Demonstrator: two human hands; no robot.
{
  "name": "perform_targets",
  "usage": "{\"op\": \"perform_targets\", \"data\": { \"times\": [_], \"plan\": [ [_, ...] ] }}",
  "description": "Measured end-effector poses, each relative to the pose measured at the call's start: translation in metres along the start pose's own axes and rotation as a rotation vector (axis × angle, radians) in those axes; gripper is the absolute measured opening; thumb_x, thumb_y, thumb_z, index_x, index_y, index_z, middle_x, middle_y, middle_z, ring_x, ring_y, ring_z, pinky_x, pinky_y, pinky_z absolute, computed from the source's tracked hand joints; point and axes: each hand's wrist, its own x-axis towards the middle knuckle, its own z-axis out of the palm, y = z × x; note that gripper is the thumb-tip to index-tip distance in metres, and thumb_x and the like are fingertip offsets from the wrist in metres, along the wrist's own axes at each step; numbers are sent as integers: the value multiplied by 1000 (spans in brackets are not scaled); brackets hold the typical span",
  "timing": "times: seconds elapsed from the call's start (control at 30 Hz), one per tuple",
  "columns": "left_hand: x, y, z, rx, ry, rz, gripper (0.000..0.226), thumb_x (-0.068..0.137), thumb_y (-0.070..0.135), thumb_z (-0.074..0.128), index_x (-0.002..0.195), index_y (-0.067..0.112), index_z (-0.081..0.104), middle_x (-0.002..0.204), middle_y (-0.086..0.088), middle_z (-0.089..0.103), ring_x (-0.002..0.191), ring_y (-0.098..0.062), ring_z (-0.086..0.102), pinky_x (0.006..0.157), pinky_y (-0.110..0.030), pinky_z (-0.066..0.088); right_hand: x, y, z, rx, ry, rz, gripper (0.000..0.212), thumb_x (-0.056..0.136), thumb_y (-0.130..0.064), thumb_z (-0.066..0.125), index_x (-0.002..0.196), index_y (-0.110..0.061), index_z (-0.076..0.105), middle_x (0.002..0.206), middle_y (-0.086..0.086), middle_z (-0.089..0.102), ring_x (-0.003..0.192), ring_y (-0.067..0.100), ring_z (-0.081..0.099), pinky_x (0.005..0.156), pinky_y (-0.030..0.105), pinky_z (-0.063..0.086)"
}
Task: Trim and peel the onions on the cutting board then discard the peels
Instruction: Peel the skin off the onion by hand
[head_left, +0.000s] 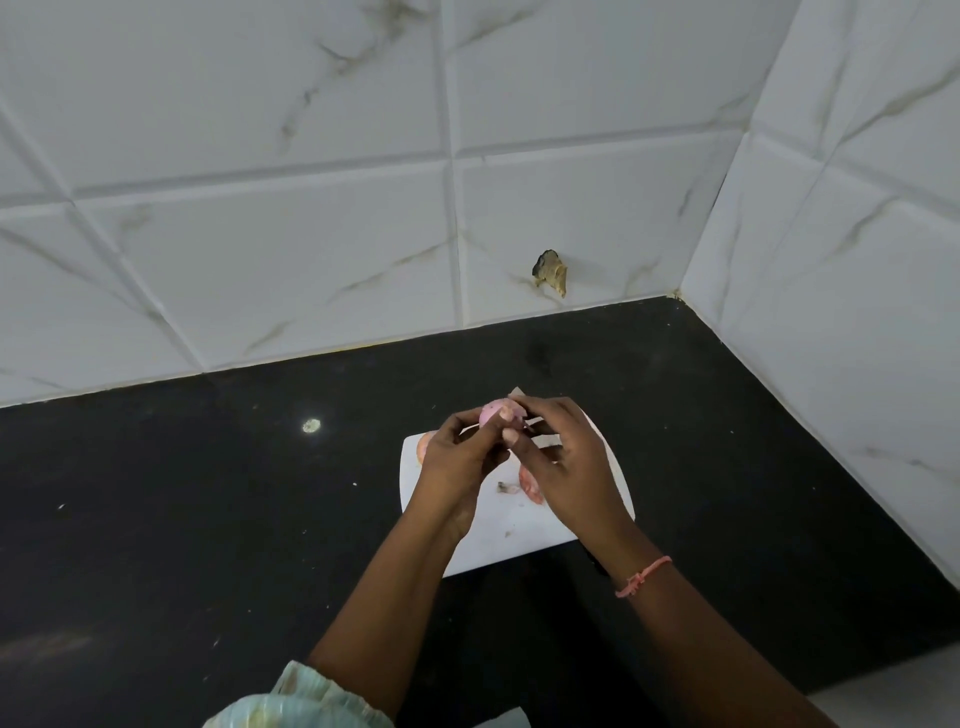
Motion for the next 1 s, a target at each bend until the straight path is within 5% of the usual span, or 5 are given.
{"op": "perform_targets", "data": {
  "times": [0.23, 0.5, 0.67, 0.87, 1.0],
  "plan": [
    [-3, -3, -3, -14, -71, -31, 65, 67, 30, 80, 122, 1, 61, 98, -8, 78, 93, -17, 74, 87, -27, 57, 3, 2, -6, 13, 119, 19, 9, 90, -10, 68, 97, -10, 74, 93, -5, 69, 86, 4, 65, 71, 10, 51],
    [2, -3, -7, -4, -79, -71, 30, 96, 10, 64, 124, 3, 65, 118, -14, 73, 109, -26, 71, 93, -32, 58, 5, 1, -7, 255, 206, 221, 15, 91, -18, 68, 104, -16, 73, 98, -5, 73, 90, 11, 70, 71, 20, 56],
    [2, 0, -10, 15, -74, -32, 30, 89, 11, 71, 119, 4, 67, 110, -14, 74, 104, -25, 72, 95, -38, 57, 4, 1, -3, 140, 75, 172, 36, 81, -31, 77, 114, -21, 69, 110, -10, 70, 104, 7, 65, 85, 24, 55],
    [5, -2, -13, 140, -45, 74, 59, 61, 23, 89, 115, 16, 67, 118, -8, 71, 112, -30, 68, 99, -48, 55, 11, -4, -11, 289, 87, 363, 15, 85, -23, 74, 99, -19, 70, 91, -7, 73, 83, 4, 70, 76, 27, 58],
    [3, -1, -9, 87, -71, 79, 50, 70, 20, 84, 116, 16, 67, 119, -8, 71, 113, -28, 68, 99, -45, 55, 10, -7, -10, 232, 163, 268, 12, 87, -16, 72, 98, -16, 68, 91, -6, 72, 83, 3, 69, 71, 17, 55]
  ]
}}
